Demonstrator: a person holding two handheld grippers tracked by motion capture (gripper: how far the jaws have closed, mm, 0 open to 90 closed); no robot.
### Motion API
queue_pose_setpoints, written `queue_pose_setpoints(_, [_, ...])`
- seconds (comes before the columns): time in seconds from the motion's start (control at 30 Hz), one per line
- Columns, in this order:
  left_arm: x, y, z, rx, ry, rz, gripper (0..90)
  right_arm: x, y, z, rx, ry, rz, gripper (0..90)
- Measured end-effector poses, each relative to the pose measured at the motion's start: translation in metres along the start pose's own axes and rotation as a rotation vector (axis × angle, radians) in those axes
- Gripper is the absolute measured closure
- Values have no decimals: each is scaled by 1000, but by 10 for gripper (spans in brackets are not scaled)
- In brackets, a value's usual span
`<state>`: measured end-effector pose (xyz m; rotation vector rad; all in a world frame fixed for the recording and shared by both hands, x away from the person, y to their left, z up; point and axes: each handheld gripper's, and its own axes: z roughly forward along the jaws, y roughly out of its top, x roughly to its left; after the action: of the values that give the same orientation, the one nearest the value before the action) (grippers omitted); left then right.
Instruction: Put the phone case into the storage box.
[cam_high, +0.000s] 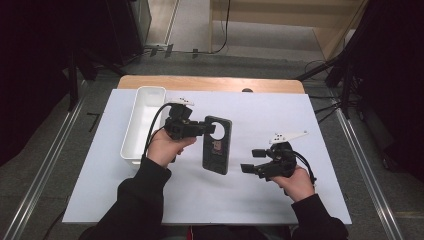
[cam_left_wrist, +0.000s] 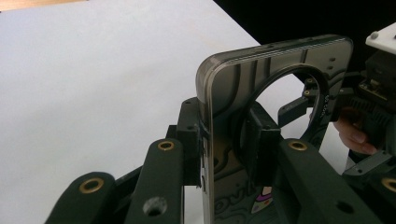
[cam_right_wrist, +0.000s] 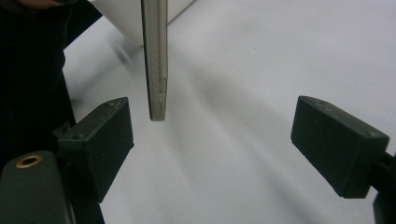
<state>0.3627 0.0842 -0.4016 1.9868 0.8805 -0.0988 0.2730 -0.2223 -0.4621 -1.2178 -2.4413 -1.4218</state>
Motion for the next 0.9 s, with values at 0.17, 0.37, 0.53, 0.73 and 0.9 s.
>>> queue_pose_setpoints(0.17, [1,0,-2,-1,8,6,710,0,-5,-1,14,-3,6,118])
queue_pose_setpoints(0.37, [1,1,-5,-7,15,11,709,2,-12,-3,16,-9,4,119])
queue_pose_setpoints(0.53, [-2,3,-9,-11,17,21,709,3,-22,-3,4,-14,-13,122])
queue_pose_setpoints(0.73, [-1,4,-13,-14,16,18,709,4,-30,-2,15,-17,-20,122])
queue_pose_setpoints(0.9, [-1,5,-15,0,19,27,709,4,-37,-4,7,-22,-23,122])
